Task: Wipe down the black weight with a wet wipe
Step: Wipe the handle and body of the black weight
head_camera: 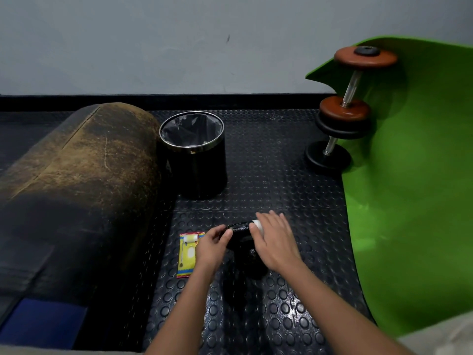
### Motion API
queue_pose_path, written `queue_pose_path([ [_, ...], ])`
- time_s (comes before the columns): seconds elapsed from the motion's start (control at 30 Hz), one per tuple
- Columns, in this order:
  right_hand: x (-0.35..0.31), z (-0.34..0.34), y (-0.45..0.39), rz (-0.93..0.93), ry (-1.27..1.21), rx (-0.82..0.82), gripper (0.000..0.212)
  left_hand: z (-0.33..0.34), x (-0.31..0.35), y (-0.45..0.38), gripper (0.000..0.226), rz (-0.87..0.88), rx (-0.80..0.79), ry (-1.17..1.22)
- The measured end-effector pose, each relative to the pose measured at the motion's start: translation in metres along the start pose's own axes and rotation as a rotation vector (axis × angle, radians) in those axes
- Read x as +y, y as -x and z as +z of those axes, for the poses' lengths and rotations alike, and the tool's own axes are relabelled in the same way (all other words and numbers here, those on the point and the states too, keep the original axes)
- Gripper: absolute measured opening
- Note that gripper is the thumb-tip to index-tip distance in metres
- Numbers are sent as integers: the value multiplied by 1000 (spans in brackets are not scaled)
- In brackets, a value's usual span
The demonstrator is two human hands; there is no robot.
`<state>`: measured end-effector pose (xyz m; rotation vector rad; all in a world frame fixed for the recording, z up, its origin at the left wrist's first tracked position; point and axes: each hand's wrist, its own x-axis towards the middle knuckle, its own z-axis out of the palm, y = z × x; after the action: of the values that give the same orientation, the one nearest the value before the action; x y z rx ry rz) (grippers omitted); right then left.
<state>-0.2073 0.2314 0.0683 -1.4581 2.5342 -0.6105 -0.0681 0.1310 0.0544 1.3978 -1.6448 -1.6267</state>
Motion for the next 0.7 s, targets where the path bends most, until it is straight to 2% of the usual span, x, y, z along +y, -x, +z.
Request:
queue_pose_path([
  [0.1,4,-1,10,-92,-103,74,54,0,-1,-1,39,-2,3,-2],
  [0.17,14,-1,17,-82,-144,140,45,0,0,-1,39,0,-1,-8],
  [0.27,21,-2,18,59,-238,188,41,-1,0,0,41,-4,-6,-11],
  [0.37,15,-3,4,213,-278,127,46,-1,-1,0,42,-5,-10,-6],
  [0.47,4,-2,-1,112,-175,44,60,0,0,0,40,-5,-5,5],
  [0.57,-1,1,10,-77,-125,38,57,0,0,0,40,-10,-8,3],
  [0.7,16,0,19,-37,-170,146,45,-1,0,0,41,-6,-7,-1],
])
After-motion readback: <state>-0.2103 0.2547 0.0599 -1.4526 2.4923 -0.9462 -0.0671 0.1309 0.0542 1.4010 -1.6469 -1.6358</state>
